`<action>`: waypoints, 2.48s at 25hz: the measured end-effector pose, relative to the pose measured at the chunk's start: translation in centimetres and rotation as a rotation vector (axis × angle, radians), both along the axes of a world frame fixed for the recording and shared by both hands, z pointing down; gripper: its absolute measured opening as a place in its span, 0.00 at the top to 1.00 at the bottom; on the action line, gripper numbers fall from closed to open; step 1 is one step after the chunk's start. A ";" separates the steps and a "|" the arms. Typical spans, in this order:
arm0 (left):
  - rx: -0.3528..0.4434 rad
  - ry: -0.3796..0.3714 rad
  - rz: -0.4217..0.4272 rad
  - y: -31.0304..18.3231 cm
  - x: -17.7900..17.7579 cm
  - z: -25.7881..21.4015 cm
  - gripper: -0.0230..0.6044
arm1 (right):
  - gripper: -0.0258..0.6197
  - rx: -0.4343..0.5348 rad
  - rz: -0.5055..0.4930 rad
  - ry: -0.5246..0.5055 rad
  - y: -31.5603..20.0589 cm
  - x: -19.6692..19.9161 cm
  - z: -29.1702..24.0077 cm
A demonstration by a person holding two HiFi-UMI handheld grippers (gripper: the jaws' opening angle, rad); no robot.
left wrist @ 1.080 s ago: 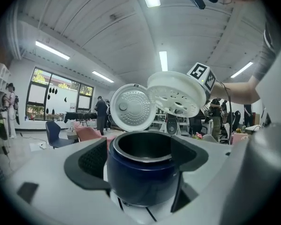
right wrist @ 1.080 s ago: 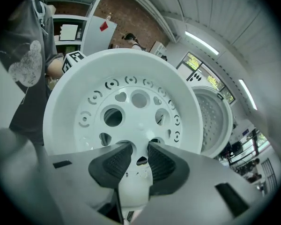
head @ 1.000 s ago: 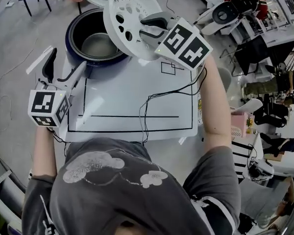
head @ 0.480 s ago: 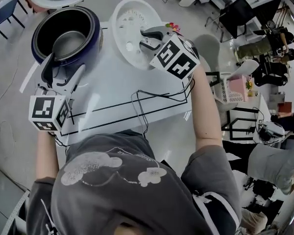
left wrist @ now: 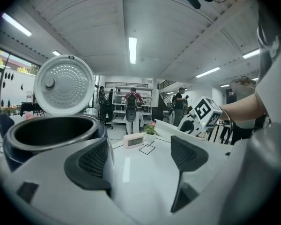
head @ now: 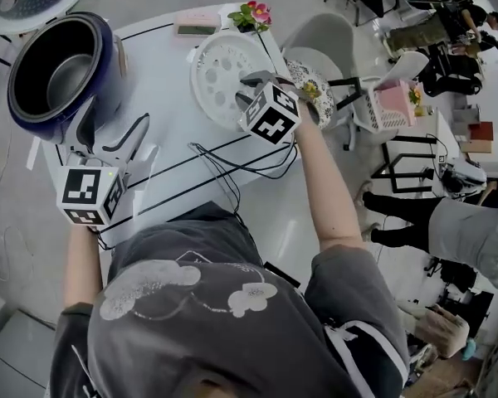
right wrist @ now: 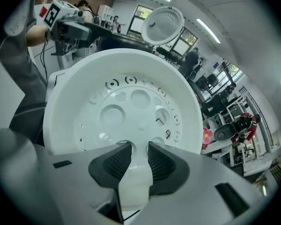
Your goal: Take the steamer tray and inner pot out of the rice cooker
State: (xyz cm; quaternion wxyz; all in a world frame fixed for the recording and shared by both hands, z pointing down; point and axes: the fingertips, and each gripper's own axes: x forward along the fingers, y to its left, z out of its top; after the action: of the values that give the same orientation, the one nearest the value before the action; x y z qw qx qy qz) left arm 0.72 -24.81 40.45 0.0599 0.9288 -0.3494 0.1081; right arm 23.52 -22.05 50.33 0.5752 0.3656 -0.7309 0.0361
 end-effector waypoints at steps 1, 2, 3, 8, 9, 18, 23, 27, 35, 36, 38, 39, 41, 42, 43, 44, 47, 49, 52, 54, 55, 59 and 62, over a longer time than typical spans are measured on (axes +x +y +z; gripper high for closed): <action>-0.013 -0.004 0.011 0.1 0.7 0.7 0.28 | 0.76 -0.022 0.014 0.012 0.4 0.7 1.3; -0.026 -0.007 0.022 0.2 1.5 1.3 0.28 | 0.76 -0.041 0.030 0.021 0.7 1.3 2.6; -0.038 -0.011 0.035 0.4 2.2 2.0 0.28 | 0.76 -0.055 0.048 0.027 1.0 1.9 3.8; -0.077 -0.046 0.082 0.9 5.0 4.2 0.28 | 0.76 -0.100 0.128 0.055 1.8 4.4 8.7; -0.083 -0.049 0.083 0.9 5.3 4.4 0.28 | 0.76 -0.112 0.136 0.062 1.9 4.6 9.7; -0.134 -0.088 0.081 1.1 6.5 6.7 0.28 | 0.76 -0.200 0.117 0.143 2.3 5.2 14.1; -0.151 -0.089 0.070 1.1 6.5 7.4 0.28 | 0.75 -0.254 0.118 0.136 2.3 5.1 14.2; -0.157 -0.078 0.073 1.4 6.8 7.4 0.28 | 0.75 -0.253 0.075 0.177 2.3 5.0 14.3; -0.148 -0.063 0.060 0.9 6.3 6.6 0.28 | 0.60 -0.227 0.033 0.220 1.5 5.4 13.8; -0.148 -0.062 0.057 0.9 6.2 6.5 0.28 | 0.56 -0.219 0.030 0.225 1.4 5.5 13.7; -0.150 -0.060 0.055 0.8 6.0 6.5 0.28 | 0.51 -0.209 0.024 0.235 1.2 5.7 13.5; -0.151 -0.061 0.055 0.7 6.0 6.5 0.28 | 0.49 -0.208 0.020 0.240 1.2 5.7 13.5; -0.155 -0.063 0.055 0.7 5.8 6.6 0.28 | 0.48 -0.207 0.007 0.250 1.3 5.4 13.4; -0.158 -0.065 0.054 0.6 5.7 6.7 0.28 | 0.48 -0.205 0.001 0.255 1.5 5.3 13.4; -0.161 -0.066 0.053 0.6 5.6 6.8 0.28 | 0.48 -0.200 -0.004 0.258 1.6 5.0 13.4; -0.163 -0.067 0.052 0.5 5.4 6.9 0.28 | 0.48 -0.193 -0.006 0.261 1.6 4.8 13.3; -0.165 -0.063 0.049 0.3 5.1 6.9 0.28 | 0.48 -0.173 -0.004 0.262 1.7 4.3 13.3; -0.165 -0.062 0.049 0.1 5.0 6.9 0.28 | 0.48 -0.177 0.003 0.259 1.8 4.1 13.3; -0.168 -0.062 0.051 0.1 4.9 7.0 0.28 | 0.48 -0.190 0.042 0.200 1.9 3.7 13.1; -0.169 -0.059 0.050 0.1 4.8 7.0 0.28 | 0.48 -0.196 0.079 0.147 1.9 3.4 12.8; -0.169 -0.058 0.050 0.0 4.7 7.1 0.28 | 0.48 -0.193 0.087 0.143 1.9 3.4 12.6; -0.185 -0.066 0.058 -0.2 5.0 7.8 0.28 | 0.48 -0.184 0.075 0.206 1.7 3.9 12.5; -0.218 -0.098 0.099 0.0 6.7 9.6 0.28 | 0.48 -0.195 0.078 0.207 2.0 3.8 12.6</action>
State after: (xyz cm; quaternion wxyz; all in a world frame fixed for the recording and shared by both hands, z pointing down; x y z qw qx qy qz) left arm 7.41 -24.81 50.01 0.1379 0.9265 -0.2917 0.1936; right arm 27.34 -20.08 62.93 0.6784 0.3378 -0.6460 0.0915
